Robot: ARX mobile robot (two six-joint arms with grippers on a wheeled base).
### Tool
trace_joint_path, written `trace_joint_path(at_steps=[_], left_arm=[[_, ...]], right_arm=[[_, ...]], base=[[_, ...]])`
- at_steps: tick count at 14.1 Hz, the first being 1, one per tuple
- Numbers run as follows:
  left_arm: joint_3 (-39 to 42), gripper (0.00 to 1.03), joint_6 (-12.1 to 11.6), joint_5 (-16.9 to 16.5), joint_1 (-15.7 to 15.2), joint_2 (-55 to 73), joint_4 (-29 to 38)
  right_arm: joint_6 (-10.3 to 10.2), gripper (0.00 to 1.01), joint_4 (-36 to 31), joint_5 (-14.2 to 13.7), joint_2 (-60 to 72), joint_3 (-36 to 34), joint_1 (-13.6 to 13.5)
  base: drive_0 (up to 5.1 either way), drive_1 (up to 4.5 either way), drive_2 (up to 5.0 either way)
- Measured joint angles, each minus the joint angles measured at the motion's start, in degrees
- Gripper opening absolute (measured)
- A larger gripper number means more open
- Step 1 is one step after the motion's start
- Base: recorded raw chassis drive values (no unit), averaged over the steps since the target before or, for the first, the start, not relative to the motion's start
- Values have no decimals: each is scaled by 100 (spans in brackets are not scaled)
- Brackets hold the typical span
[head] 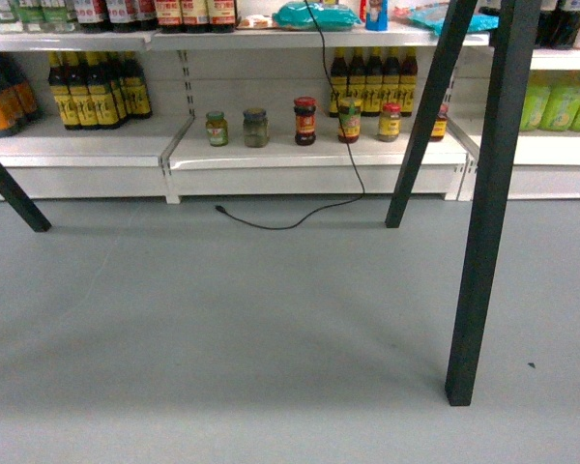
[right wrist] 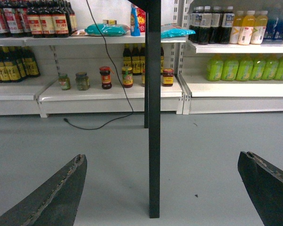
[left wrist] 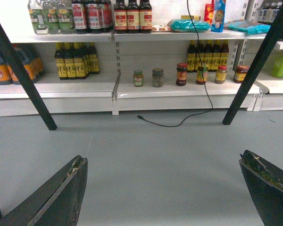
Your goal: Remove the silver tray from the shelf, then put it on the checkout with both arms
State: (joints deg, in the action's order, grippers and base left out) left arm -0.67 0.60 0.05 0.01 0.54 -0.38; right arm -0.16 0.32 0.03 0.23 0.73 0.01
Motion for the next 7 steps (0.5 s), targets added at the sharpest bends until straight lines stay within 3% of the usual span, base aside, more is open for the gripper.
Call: trace_joint_path(at_steps=[7], left_arm=[[0,98,0,-2,0,0,0]], right_arm=[[2,98,2,0,2,0,0]], base=[[0,0,0]])
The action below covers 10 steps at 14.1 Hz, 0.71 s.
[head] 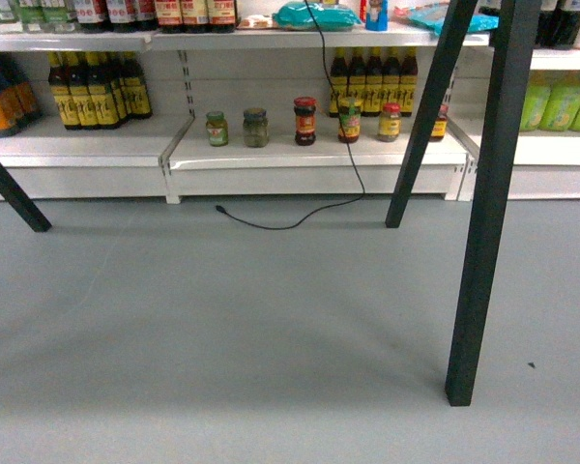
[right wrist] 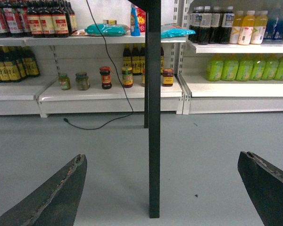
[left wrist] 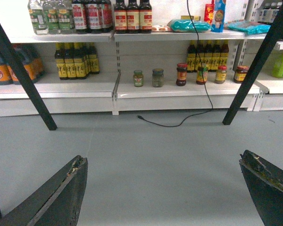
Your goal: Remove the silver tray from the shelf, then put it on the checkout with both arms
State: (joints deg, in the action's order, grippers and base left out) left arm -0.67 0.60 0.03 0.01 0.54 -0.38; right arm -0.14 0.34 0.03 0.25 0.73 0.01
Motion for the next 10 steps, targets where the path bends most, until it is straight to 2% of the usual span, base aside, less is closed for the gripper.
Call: trace_joint_path(at_steps=[10], left_arm=[[0,98,0,0,0,0,0]], right_arm=[[-2,98,-2,0,0,0,0]], base=[[0,0,0]])
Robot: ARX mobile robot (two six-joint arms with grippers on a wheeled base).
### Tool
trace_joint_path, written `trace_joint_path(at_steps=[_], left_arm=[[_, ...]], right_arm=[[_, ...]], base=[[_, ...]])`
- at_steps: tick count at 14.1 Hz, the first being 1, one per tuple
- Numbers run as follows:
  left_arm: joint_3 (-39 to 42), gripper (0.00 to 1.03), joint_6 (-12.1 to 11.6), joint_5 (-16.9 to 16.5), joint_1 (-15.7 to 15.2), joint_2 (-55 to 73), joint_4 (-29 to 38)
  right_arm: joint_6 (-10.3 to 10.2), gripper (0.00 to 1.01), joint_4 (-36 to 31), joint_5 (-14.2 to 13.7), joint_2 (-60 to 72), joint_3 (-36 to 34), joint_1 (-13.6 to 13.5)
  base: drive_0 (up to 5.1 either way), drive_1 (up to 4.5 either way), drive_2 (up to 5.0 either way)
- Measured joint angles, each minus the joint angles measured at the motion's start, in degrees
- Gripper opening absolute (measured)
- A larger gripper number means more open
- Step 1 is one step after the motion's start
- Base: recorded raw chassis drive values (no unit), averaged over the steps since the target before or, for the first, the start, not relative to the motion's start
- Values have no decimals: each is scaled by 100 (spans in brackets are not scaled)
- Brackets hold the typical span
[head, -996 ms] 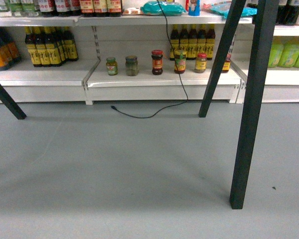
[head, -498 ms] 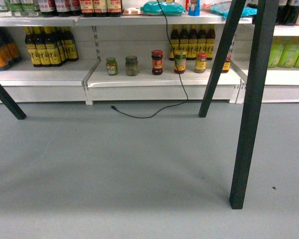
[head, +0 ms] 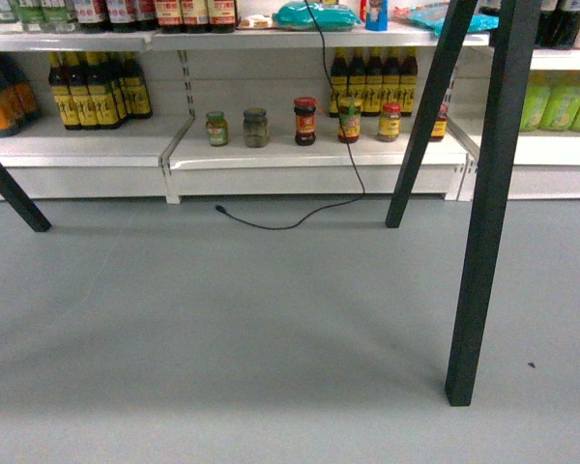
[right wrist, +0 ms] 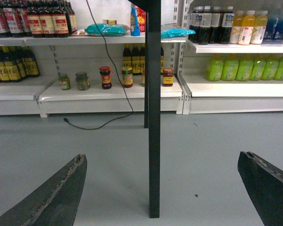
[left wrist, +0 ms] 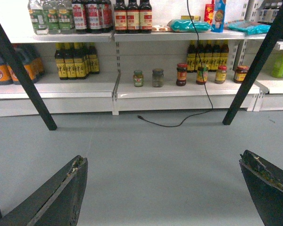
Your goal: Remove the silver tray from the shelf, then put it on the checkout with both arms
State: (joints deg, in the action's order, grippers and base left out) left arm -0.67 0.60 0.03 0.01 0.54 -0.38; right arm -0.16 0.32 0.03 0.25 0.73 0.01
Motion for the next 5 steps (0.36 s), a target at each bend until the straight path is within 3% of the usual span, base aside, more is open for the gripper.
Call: trace_joint_path(at_steps=[5], left_arm=[[0,98,0,0,0,0,0]], right_arm=[[0,98,0,0,0,0,0]], base=[[0,0,0]])
